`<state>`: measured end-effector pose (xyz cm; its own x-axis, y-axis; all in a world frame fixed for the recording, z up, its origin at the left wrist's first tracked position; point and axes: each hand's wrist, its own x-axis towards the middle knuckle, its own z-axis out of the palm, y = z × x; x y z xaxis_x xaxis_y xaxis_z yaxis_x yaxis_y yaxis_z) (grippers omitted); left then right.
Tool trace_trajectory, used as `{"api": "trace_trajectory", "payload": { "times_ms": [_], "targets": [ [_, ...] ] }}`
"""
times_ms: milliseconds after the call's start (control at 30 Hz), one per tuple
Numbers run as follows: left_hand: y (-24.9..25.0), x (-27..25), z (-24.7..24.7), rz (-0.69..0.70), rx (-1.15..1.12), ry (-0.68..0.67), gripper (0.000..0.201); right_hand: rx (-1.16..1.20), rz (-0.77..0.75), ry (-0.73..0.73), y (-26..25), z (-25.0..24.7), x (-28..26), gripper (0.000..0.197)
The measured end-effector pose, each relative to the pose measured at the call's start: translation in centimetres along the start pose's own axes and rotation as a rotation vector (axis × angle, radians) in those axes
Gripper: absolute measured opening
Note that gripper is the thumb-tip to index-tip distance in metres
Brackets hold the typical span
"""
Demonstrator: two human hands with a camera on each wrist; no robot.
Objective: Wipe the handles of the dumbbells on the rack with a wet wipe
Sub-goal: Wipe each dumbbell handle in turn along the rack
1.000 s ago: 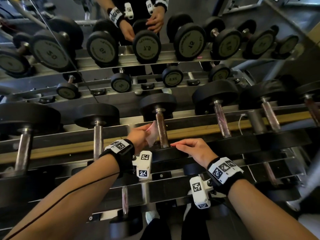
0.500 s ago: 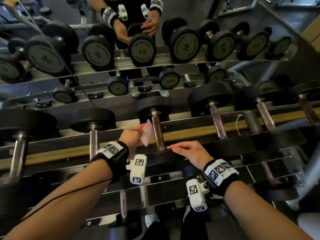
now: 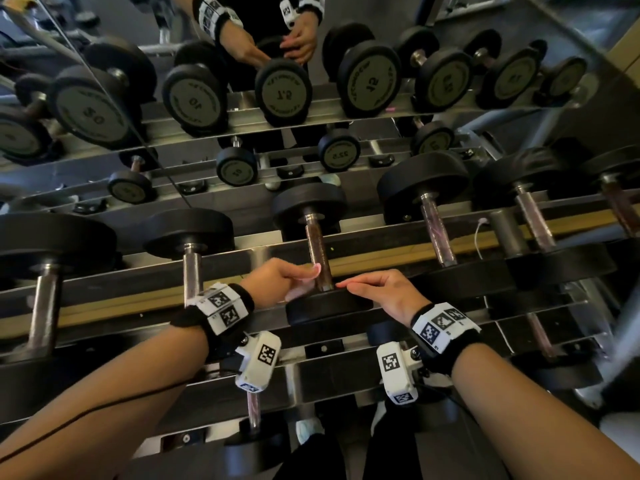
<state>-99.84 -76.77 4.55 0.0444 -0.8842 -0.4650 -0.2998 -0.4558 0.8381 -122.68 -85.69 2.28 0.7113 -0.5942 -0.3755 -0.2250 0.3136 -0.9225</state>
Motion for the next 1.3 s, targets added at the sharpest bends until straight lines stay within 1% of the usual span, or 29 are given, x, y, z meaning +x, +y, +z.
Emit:
{"api": "trace_trajectory", "payload": {
  "times_ms": [33, 100, 133, 167, 267, 333, 367, 433, 500, 567, 633, 667, 700, 733, 767, 800, 833, 867, 900, 933, 1000, 1033, 1100, 1133, 1167, 1233, 1267, 1300],
  "targets": [
    [0.3, -0.1, -0.4, -0.017, -0.130, 0.070, 0.028, 0.011, 0.005, 0.002, 0.0, 0.0, 0.0, 0.020],
    [0.9, 0.2, -0.9, -0.029, -0.436, 0.270, 0.022, 0.025, 0.007, 0.013, 0.2, 0.0, 0.0, 0.021],
    [1.0, 0.7, -1.1, -0.019, -0.507, 0.340, 0.022, 0.027, 0.003, 0.019, 0.3, 0.1, -0.1, 0.021],
    [1.1, 1.3, -1.0, -0.013, -0.504, 0.372, 0.023, 0.023, -0.003, 0.026, 0.4, 0.1, -0.2, 0.020],
    [0.6, 3.2, 0.7, 0.002, -0.331, 0.370, 0.025, -0.015, -0.034, 0.054, 0.9, 0.3, -0.3, 0.022],
    [0.1, 3.7, 2.0, 0.008, -0.194, 0.398, 0.031, -0.005, -0.056, 0.064, 1.2, 0.5, -0.4, 0.022],
    [-0.2, 3.7, 2.5, 0.011, -0.167, 0.401, 0.031, 0.003, -0.061, 0.066, 1.3, 0.5, -0.4, 0.022],
    [-1.2, 3.2, 2.9, 0.018, -0.150, 0.377, 0.028, 0.002, -0.067, 0.061, 1.4, 0.5, -0.5, 0.021],
    [-1.9, 2.1, 3.0, 0.019, -0.087, 0.347, 0.025, -0.018, -0.074, 0.045, 1.3, 0.4, -0.4, 0.020],
    [-1.6, 0.8, 2.8, 0.026, -0.061, 0.260, 0.023, -0.030, -0.071, 0.031, 1.0, 0.3, -0.3, 0.018],
    [-1.0, -0.1, 2.2, 0.010, -0.141, 0.121, 0.022, -0.043, -0.060, 0.019, 0.8, 0.2, -0.1, 0.017],
    [-0.9, -0.2, 1.6, -0.018, -0.259, 0.079, 0.022, -0.045, -0.055, 0.013, 0.7, 0.2, -0.1, 0.017],
    [-0.7, -0.3, 1.0, -0.050, -0.398, 0.071, 0.023, -0.040, -0.050, 0.008, 0.6, 0.2, -0.1, 0.017],
    [-0.6, -0.1, 0.3, -0.078, -0.511, 0.120, 0.027, -0.037, -0.047, 0.006, 0.5, 0.2, -0.2, 0.017],
    [-0.6, 0.4, -0.4, -0.090, -0.579, 0.218, 0.031, -0.042, -0.045, 0.008, 0.5, 0.2, -0.3, 0.017],
    [-0.3, 1.0, -1.1, -0.078, -0.601, 0.338, 0.031, -0.051, -0.046, 0.014, 0.5, 0.3, -0.4, 0.017],
    [0.0, 1.5, -1.6, -0.051, -0.584, 0.451, 0.029, -0.054, -0.046, 0.019, 0.6, 0.3, -0.5, 0.018],
    [0.3, 2.0, -1.8, -0.018, -0.545, 0.520, 0.024, -0.048, -0.043, 0.024, 0.6, 0.4, -0.6, 0.020],
    [0.8, 2.4, -1.7, 0.016, -0.530, 0.539, 0.020, -0.034, -0.039, 0.030, 0.6, 0.4, -0.7, 0.021],
    [1.2, 2.8, -1.4, 0.032, -0.489, 0.515, 0.019, -0.021, -0.035, 0.035, 0.7, 0.5, -0.8, 0.021],
    [2.2, 3.3, -0.3, 0.014, -0.353, 0.392, 0.021, -0.023, -0.034, 0.047, 0.7, 0.6, -0.9, 0.021],
    [2.2, 3.7, 0.1, 0.009, -0.325, 0.356, 0.022, -0.034, -0.038, 0.056, 0.8, 0.7, -0.9, 0.021],
    [2.8, 4.0, 0.6, -0.011, -0.490, 0.272, 0.024, -0.056, -0.047, 0.068, 0.9, 0.6, -0.9, 0.021],
    [2.8, 4.0, 0.6, -0.017, -0.472, 0.279, 0.029, -0.062, -0.049, 0.066, 0.9, 0.6, -0.9, 0.022],
    [2.4, 4.1, 0.6, 0.009, -0.321, 0.299, 0.033, -0.068, -0.051, 0.063, 1.0, 0.6, -0.9, 0.022],
    [1.8, 3.4, 0.3, 0.065, -0.016, 0.235, 0.036, -0.081, -0.058, 0.056, 1.0, 0.5, -0.9, 0.022],
    [1.5, 3.0, 0.3, 0.075, 0.202, 0.219, 0.036, -0.078, -0.064, 0.054, 1.0, 0.5, -0.8, 0.022],
    [1.4, 2.6, 0.3, 0.097, 0.373, 0.230, 0.039, -0.069, -0.071, 0.052, 1.0, 0.5, -0.8, 0.022]
  ]
}}
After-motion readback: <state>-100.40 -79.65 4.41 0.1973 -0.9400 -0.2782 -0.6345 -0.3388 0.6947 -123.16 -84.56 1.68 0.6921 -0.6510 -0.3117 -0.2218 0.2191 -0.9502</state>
